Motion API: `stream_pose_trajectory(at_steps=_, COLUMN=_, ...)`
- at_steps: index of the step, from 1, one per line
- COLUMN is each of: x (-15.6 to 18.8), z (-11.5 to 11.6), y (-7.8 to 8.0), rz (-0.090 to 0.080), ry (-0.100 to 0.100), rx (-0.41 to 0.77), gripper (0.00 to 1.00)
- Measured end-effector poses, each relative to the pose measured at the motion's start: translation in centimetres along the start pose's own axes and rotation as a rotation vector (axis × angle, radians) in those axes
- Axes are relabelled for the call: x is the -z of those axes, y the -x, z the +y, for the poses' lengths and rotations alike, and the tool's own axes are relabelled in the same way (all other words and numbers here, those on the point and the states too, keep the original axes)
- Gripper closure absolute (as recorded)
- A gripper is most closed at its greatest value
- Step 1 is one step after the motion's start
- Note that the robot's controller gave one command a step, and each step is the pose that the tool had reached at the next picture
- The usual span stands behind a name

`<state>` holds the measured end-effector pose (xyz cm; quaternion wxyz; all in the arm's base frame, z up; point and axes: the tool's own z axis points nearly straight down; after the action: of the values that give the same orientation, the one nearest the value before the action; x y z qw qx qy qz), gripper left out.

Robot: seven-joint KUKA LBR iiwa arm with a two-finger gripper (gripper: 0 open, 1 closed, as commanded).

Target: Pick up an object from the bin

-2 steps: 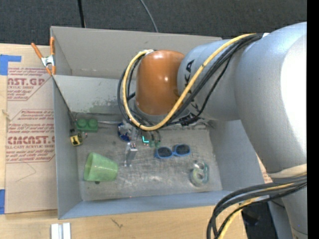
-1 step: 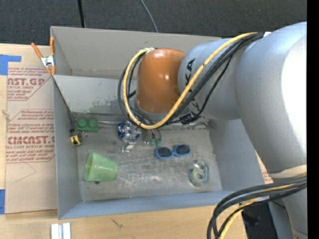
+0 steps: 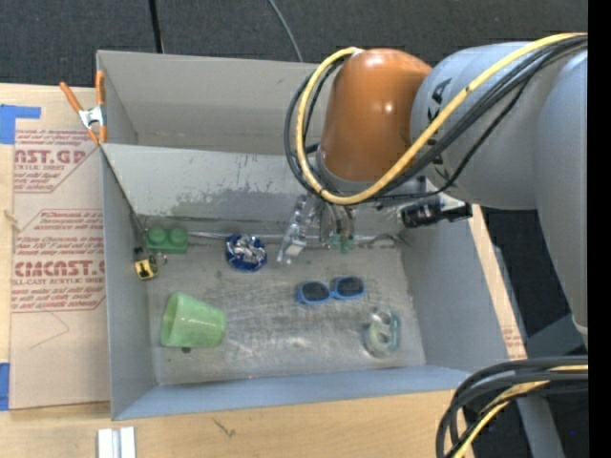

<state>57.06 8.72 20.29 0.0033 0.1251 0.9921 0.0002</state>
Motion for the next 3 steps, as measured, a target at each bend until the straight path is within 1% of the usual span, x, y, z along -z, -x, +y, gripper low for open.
stream_pose_trajectory(at_steps=1, x=-0.2, z=0.1, y=-0.1, rz=0.004, ry=0.000, rx=0.003, gripper=0.00)
stream_pose_trajectory(at_steps=2, x=-10.7, z=1.8, y=1.6, rz=0.010, ry=-0.004, rx=-0.246, gripper=0.00)
stream_pose_trajectory(at_steps=3, x=-10.4, z=1.8, y=1.8, rz=0.007, ry=-0.002, rx=-0.245, gripper=1.00)
